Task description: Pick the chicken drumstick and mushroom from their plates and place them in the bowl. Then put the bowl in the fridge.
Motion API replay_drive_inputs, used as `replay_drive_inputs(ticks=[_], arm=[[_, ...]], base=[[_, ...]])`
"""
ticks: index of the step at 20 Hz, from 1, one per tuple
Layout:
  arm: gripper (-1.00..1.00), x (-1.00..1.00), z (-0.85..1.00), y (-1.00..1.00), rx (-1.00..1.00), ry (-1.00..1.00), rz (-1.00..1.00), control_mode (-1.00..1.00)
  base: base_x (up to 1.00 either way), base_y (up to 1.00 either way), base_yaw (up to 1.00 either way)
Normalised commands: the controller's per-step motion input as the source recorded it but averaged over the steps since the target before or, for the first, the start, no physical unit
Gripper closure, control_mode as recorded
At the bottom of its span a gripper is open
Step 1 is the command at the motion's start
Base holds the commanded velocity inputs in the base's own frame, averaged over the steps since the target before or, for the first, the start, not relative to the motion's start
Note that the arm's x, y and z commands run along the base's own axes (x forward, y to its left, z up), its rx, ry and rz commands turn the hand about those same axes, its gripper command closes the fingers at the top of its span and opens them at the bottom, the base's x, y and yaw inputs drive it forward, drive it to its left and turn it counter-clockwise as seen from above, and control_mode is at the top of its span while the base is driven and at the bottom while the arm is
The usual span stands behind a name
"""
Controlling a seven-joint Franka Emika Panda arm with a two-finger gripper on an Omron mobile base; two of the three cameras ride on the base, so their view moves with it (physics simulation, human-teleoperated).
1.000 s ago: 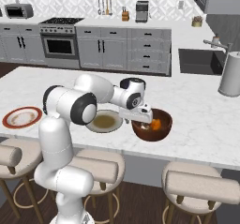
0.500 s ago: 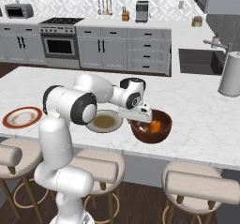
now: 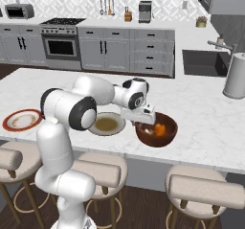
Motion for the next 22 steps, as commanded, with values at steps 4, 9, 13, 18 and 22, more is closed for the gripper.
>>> replay_drive_inputs(ticks=[4, 9, 13, 18, 22], arm=[[1.0, -0.57, 0.73, 0.0, -0.06, 0.02, -0.01, -1.0], [1.0, -0.25, 0.97, 0.14, -0.07, 0.08, 0.0, -1.0], [1.0, -0.06, 0.94, 0.23, 0.0, 0.07, 0.22, -1.0], [1.0, -0.1, 0.75, 0.49, 0.0, 0.1, 0.44, -1.0], [1.0, -0.08, 0.31, 0.74, 0.0, 0.14, 0.62, -1.0]], base=[[0.0, 0.0, 0.0], [0.0, 0.0, 0.0], [0.0, 0.0, 0.0], [0.0, 0.0, 0.0], [0.0, 0.0, 0.0]])
